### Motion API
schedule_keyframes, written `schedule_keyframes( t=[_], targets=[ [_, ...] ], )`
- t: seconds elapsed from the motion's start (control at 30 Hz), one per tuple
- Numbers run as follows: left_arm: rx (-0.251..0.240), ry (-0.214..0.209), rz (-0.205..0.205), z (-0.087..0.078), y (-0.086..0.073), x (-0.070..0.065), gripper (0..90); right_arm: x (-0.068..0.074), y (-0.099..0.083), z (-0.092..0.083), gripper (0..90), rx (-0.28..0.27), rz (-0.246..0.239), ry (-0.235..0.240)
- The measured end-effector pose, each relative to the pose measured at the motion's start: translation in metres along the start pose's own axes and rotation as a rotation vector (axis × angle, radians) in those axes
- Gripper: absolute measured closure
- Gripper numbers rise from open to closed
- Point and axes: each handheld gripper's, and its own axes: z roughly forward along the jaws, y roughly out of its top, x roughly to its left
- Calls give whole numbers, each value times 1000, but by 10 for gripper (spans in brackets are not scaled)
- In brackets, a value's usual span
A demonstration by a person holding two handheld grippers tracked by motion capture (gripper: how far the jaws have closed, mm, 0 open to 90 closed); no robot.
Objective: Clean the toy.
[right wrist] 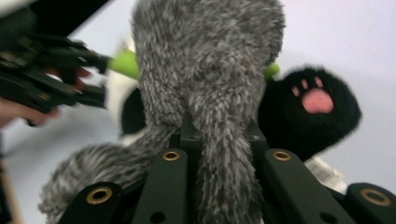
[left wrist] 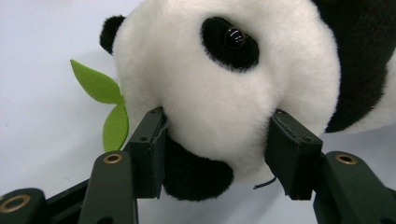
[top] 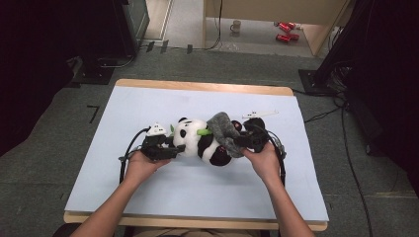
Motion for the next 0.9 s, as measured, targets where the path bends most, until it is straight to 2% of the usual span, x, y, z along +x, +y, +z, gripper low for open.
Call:
schedule_keyframes(
  t=[0.13,0.2,0.5,0.63,0.8,0.9],
  targets=[
    [15,-9,-6,-1,0,1,436,-4,-11,1,781,2,10,-22],
    [17,-10,-5,-1,0,1,435,-8,-16,1,780,-6,19,-18],
    [17,-23,-5,1,3,3,430,-21,-36,-4,783,1,53,-60],
    [22,-31,-11,1,5,5,425,-26,-45,-5,784,36,68,-101],
    [35,-36,-3,1,6,5,422,-35,-53,-5,784,65,102,-108],
    [38,-50,-13,1,7,8,422,-42,-57,-6,784,90,125,-122]
  ],
)
